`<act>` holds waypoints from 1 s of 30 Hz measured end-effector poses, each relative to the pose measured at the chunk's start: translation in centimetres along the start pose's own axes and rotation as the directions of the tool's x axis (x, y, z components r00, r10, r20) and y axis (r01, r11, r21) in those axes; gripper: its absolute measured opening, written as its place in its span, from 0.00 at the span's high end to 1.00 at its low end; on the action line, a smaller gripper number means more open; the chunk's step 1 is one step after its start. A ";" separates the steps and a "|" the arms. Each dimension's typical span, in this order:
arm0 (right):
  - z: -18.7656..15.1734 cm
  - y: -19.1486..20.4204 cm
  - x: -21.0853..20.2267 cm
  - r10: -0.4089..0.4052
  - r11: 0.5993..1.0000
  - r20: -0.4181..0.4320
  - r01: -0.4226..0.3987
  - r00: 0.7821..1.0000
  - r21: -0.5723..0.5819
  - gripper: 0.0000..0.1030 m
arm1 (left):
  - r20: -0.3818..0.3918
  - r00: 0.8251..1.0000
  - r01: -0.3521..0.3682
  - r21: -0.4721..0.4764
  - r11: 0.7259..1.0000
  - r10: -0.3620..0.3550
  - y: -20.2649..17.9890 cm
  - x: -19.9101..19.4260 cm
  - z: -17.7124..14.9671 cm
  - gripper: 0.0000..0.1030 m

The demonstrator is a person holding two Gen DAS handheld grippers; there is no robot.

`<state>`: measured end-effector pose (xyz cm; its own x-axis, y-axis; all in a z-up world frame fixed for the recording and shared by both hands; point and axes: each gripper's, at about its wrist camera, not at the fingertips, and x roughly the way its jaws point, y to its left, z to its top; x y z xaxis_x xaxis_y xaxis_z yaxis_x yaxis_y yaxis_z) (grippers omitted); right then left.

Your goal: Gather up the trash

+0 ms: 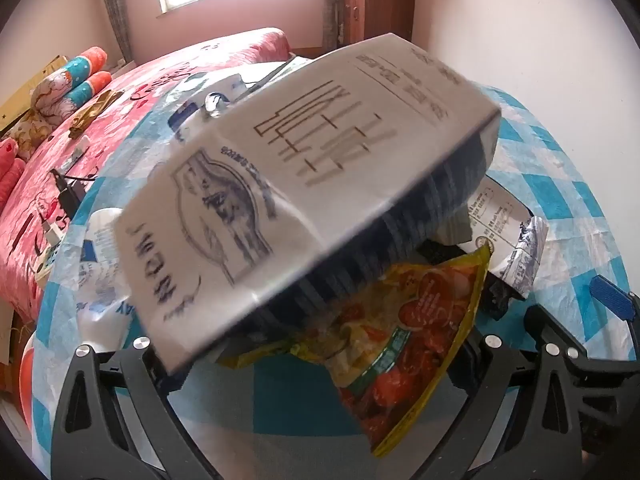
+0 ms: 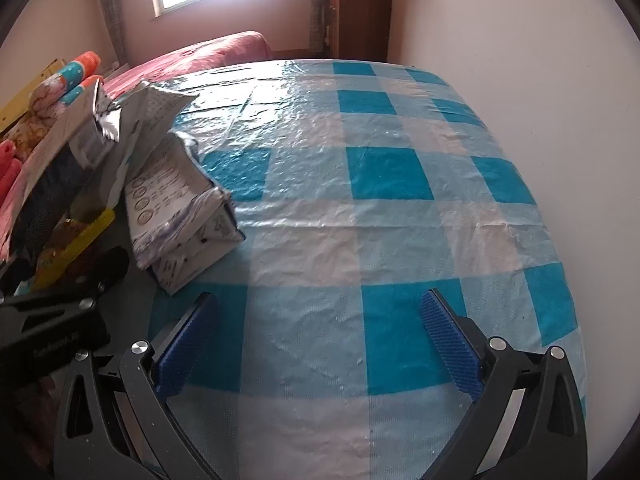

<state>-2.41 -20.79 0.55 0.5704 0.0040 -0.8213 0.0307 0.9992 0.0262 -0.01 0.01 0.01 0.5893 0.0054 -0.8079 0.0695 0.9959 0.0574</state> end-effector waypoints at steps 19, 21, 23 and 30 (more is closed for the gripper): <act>-2.0 -0.4 -8.9 0.033 0.999 0.200 -0.031 0.979 -0.015 0.04 | 0.203 0.979 -0.046 0.072 0.996 0.030 2.0 -10.6 -2.7 0.03; -1.9 -0.3 -9.5 0.038 0.999 0.210 -0.035 0.977 -0.014 0.04 | 0.232 0.972 -0.044 0.072 0.996 0.026 2.5 -11.7 -3.1 0.03; -2.0 -0.1 -10.5 0.036 0.999 0.229 -0.033 0.973 -0.016 0.04 | 0.252 0.967 -0.038 0.070 0.997 0.019 2.7 -12.8 -3.2 0.03; -2.3 0.6 -13.6 0.024 0.999 0.293 -0.017 0.956 -0.028 0.04 | 0.298 0.954 -0.010 0.049 0.999 -0.005 3.5 -15.8 -3.8 0.03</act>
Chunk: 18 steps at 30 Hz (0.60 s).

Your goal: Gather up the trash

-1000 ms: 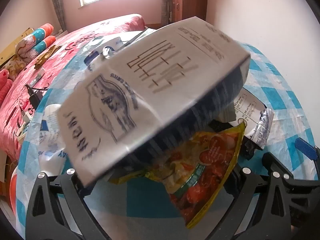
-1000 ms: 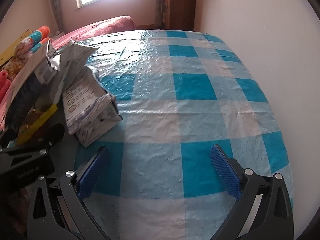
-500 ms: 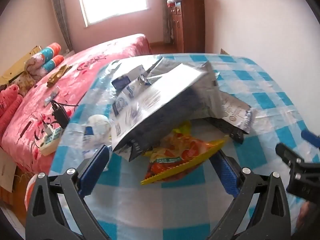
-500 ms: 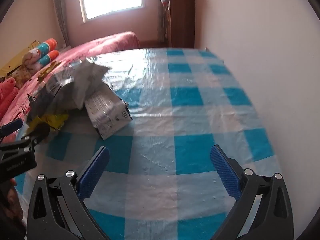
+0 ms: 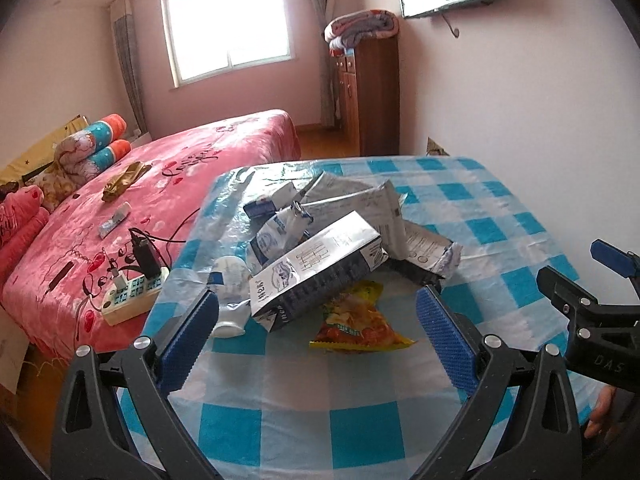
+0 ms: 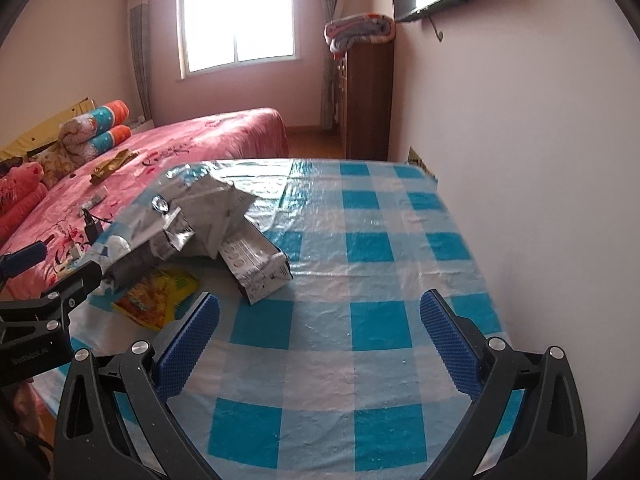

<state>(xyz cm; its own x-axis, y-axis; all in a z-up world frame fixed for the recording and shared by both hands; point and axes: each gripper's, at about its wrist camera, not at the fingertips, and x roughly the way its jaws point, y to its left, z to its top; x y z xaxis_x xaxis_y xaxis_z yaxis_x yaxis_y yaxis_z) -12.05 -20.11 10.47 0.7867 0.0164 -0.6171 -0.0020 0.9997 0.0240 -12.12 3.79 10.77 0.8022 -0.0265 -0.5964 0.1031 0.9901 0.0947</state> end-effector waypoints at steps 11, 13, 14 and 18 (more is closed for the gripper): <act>0.4 0.8 -4.1 0.014 1.000 0.096 -0.014 0.995 0.002 0.04 | 0.066 0.998 0.013 -0.038 0.999 -0.011 1.1 -3.5 0.1 0.03; 0.5 0.9 -4.7 0.013 1.000 0.109 -0.014 0.994 0.006 0.04 | 0.075 0.997 0.010 -0.037 0.999 -0.007 1.2 -3.9 0.1 0.03; 0.5 0.8 -5.0 0.015 1.000 0.115 -0.016 0.993 0.006 0.04 | 0.079 0.997 0.010 -0.038 0.999 -0.007 1.2 -4.1 0.1 0.03; 0.6 0.7 -5.8 0.014 1.000 0.134 -0.014 0.991 0.002 0.04 | 0.091 0.996 0.008 -0.039 0.999 -0.004 1.4 -4.8 0.0 0.03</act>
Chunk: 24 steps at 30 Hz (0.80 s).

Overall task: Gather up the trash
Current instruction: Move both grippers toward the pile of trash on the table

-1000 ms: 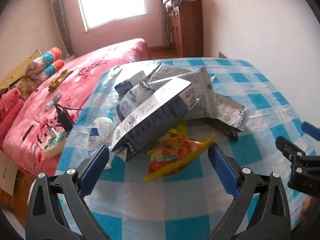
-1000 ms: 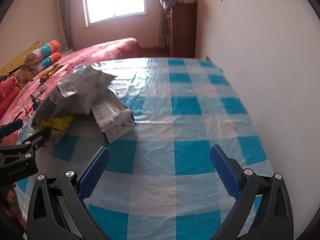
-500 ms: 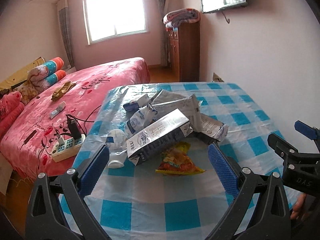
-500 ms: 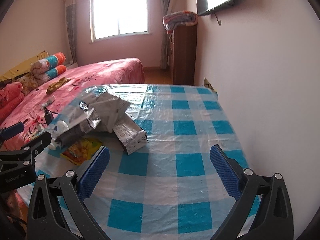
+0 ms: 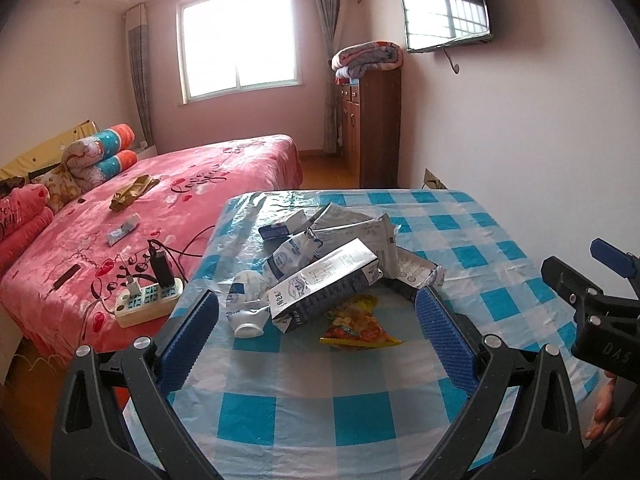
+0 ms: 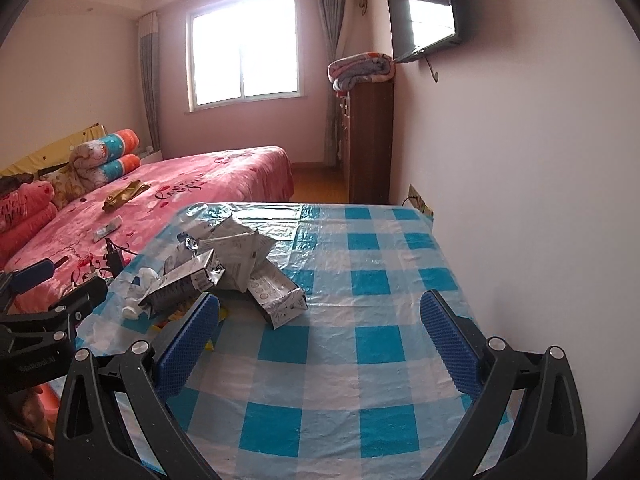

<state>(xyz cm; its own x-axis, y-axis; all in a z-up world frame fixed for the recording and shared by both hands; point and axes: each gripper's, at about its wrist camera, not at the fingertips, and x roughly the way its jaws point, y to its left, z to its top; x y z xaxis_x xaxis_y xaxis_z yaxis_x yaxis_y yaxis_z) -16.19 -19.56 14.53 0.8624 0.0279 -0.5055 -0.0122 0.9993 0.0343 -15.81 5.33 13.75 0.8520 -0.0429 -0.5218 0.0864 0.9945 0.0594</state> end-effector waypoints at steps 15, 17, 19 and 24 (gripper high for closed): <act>0.1 0.9 -0.7 0.010 0.999 0.027 -0.009 1.000 -0.036 0.04 | -0.014 1.000 -0.004 -0.023 1.000 0.003 0.8 -0.2 -0.8 0.03; 0.1 0.8 -0.7 0.011 0.999 0.030 -0.010 0.999 -0.037 0.04 | -0.018 1.000 -0.004 -0.025 1.000 0.004 0.8 -0.1 -1.0 0.03; 0.1 0.8 -0.7 0.010 0.999 0.028 -0.009 1.000 -0.036 0.04 | -0.022 1.000 -0.004 -0.027 1.000 0.004 0.8 0.0 -1.0 0.03; 0.0 0.8 -0.6 0.013 0.999 0.025 -0.012 1.000 -0.035 0.04 | -0.029 1.000 -0.003 -0.032 0.999 0.002 0.9 0.3 -1.2 0.03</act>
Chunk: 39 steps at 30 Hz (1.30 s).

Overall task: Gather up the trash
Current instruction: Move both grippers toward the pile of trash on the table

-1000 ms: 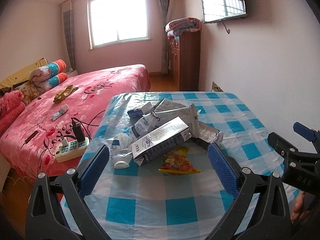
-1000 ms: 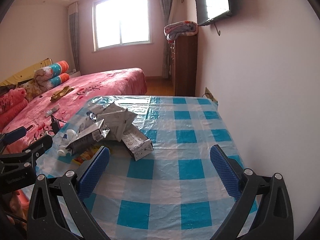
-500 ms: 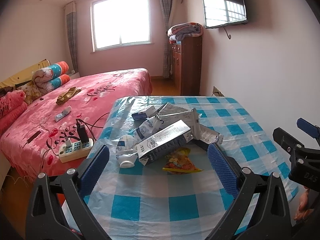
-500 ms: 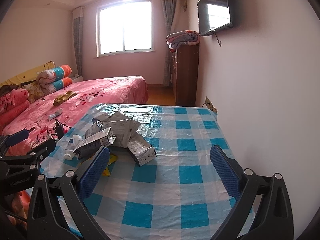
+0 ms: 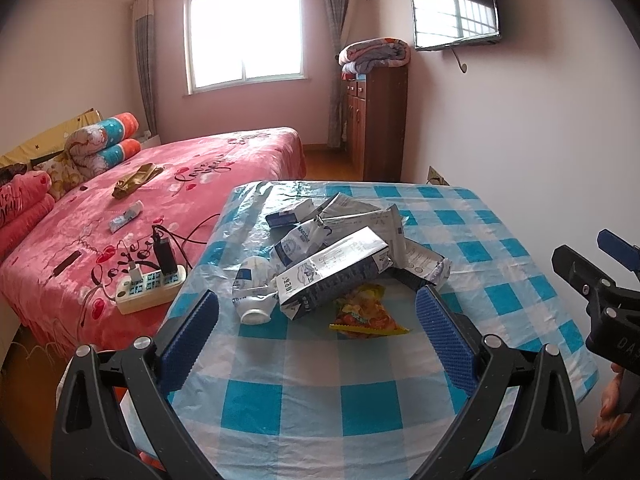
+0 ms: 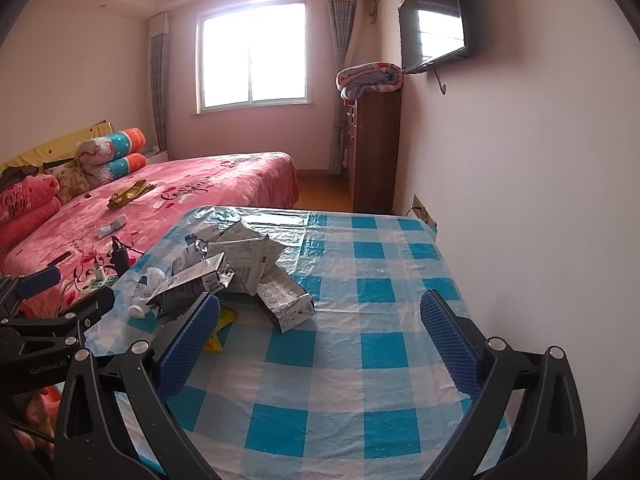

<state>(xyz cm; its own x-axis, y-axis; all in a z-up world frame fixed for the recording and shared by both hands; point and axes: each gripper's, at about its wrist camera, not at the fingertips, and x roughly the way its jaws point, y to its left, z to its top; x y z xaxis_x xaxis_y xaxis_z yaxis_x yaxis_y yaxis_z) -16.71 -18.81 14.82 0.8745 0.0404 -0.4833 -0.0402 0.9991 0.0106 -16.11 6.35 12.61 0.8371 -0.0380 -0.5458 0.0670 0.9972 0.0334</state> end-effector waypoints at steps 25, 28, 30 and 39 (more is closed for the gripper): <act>-2.3 -1.1 3.9 0.027 0.999 -0.093 -0.023 0.995 0.044 0.04 | -0.073 0.997 -0.019 0.000 1.000 0.019 -0.6 3.9 -1.6 0.03; -2.6 -1.4 4.3 0.056 0.997 -0.105 -0.049 0.993 0.062 0.04 | -0.082 0.996 -0.026 0.005 1.000 0.026 -0.5 4.3 -1.7 0.03; -2.7 -1.5 4.6 0.089 0.994 -0.110 -0.081 0.990 0.073 0.04 | -0.088 0.996 -0.031 0.009 0.999 0.032 -0.5 4.6 -1.8 0.03; -3.7 -1.7 5.8 0.172 0.983 -0.113 -0.163 0.979 0.087 0.04 | -0.121 0.991 -0.056 0.011 0.998 0.057 -0.1 5.9 -2.4 0.03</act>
<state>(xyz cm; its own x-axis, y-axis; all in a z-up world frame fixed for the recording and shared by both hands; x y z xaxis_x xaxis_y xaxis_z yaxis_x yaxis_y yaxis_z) -13.33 -20.29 8.75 0.7943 0.2105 -0.5699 -0.1403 0.9763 0.1650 -12.48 6.14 7.33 0.7674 0.0268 -0.6406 0.0263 0.9970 0.0733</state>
